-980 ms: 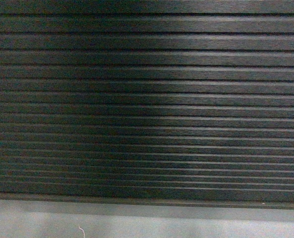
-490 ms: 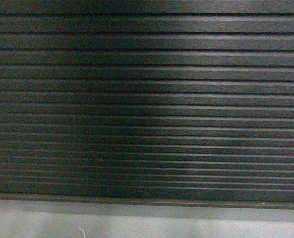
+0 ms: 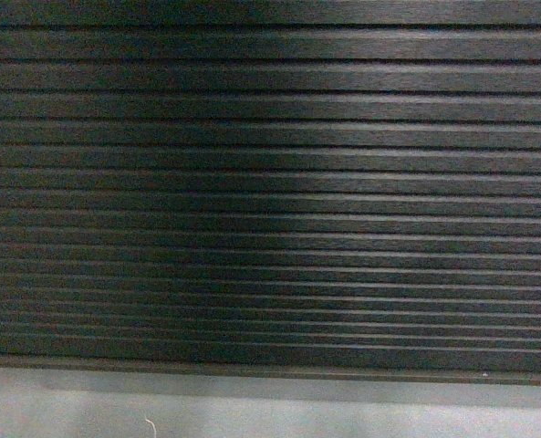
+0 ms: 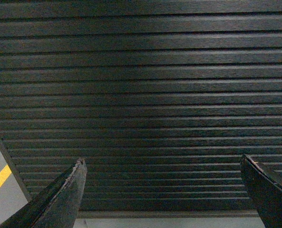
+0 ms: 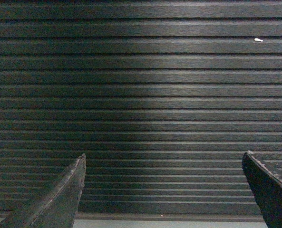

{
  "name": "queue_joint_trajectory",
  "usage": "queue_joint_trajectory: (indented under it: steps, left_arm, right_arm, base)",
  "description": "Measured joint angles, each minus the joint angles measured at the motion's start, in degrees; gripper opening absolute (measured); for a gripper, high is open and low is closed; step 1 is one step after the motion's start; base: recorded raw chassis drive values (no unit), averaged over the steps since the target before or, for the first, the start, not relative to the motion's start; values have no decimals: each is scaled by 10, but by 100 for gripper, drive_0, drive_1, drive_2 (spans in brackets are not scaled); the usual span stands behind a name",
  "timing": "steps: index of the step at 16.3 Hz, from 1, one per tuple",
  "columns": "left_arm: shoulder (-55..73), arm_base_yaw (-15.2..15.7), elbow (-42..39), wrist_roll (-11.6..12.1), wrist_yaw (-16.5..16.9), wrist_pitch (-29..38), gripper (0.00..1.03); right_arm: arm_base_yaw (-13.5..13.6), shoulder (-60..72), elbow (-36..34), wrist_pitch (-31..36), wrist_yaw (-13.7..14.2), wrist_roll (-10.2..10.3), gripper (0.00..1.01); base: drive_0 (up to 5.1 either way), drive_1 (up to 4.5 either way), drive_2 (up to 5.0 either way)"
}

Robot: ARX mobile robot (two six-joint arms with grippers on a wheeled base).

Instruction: Place dark red mango on scale at checkout

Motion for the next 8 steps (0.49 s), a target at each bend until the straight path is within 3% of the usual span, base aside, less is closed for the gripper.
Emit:
queue_joint_trajectory:
  steps: [8]
  left_arm:
    - [0,0,0,0,0,0,98]
  right_arm:
    - [0,0,0,0,0,0,98]
  base:
    - [0,0,0]
